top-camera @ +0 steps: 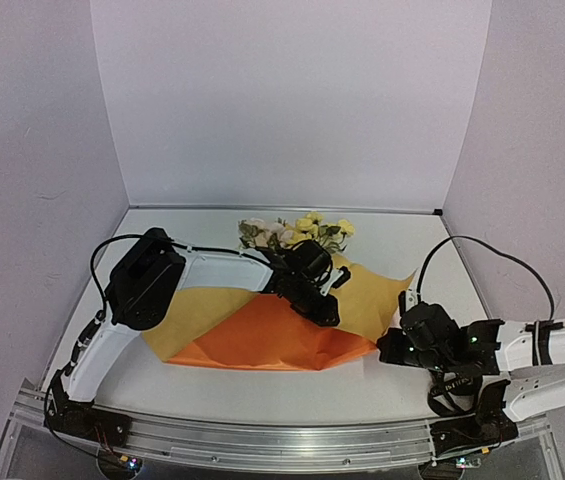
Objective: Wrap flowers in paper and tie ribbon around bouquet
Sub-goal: Fold the one-fourth-folded wrapping paper at the center of the board, then press the fold line on the 1/4-folded wrapping paper.
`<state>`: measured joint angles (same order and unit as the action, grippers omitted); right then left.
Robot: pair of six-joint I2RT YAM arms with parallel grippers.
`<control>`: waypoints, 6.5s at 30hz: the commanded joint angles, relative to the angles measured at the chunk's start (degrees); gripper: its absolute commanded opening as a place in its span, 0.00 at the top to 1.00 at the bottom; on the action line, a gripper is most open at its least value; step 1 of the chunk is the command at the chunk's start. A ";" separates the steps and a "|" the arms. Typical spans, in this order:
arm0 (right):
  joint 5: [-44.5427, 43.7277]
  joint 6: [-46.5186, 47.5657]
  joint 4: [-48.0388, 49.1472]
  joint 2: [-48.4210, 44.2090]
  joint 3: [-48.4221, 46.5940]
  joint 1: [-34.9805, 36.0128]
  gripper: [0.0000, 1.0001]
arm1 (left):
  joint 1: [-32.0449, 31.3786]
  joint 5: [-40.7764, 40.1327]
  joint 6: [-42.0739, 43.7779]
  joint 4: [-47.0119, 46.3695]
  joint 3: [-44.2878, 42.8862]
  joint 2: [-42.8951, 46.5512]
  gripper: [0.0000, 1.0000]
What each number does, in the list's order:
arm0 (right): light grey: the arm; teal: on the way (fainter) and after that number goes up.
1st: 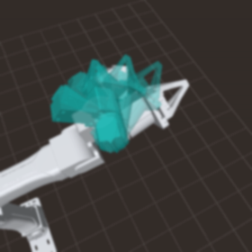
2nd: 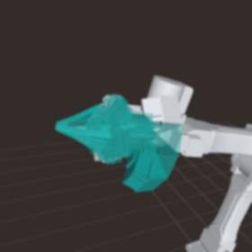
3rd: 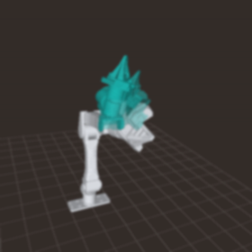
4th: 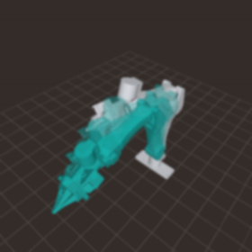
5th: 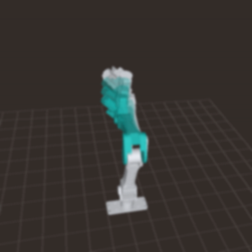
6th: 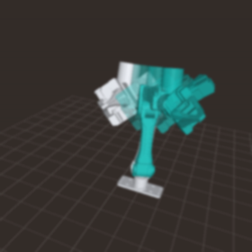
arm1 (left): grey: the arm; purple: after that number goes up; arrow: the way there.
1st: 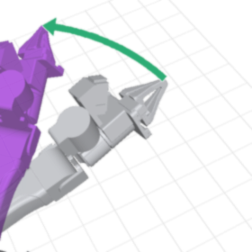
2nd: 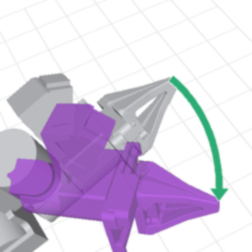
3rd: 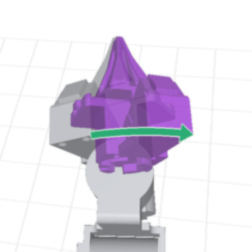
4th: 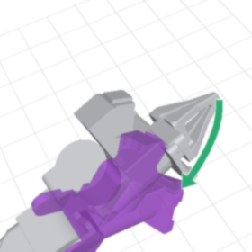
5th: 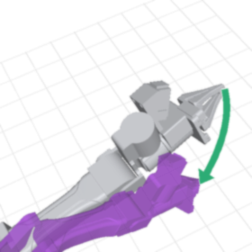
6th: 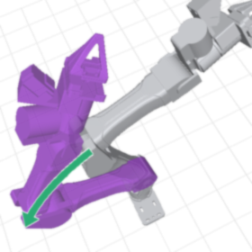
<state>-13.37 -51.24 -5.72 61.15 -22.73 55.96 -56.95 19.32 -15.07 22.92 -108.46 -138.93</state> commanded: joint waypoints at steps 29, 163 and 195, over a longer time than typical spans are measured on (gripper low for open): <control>2.47 13.80 -25.05 2.28 -18.17 0.55 1.00 | 1.26 -6.21 -1.15 -5.10 7.41 16.24 0.62; 36.43 7.16 4.04 31.21 -25.44 -6.37 0.64 | 13.14 18.78 -25.97 -22.52 39.21 28.89 1.00; 40.20 -1.28 8.98 34.25 -20.69 -4.21 0.67 | 9.22 0.45 -29.33 -20.33 48.27 36.64 1.00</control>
<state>28.78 -50.42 -0.25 93.65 -43.68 51.53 -47.48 22.17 -43.62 2.49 -60.93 -104.86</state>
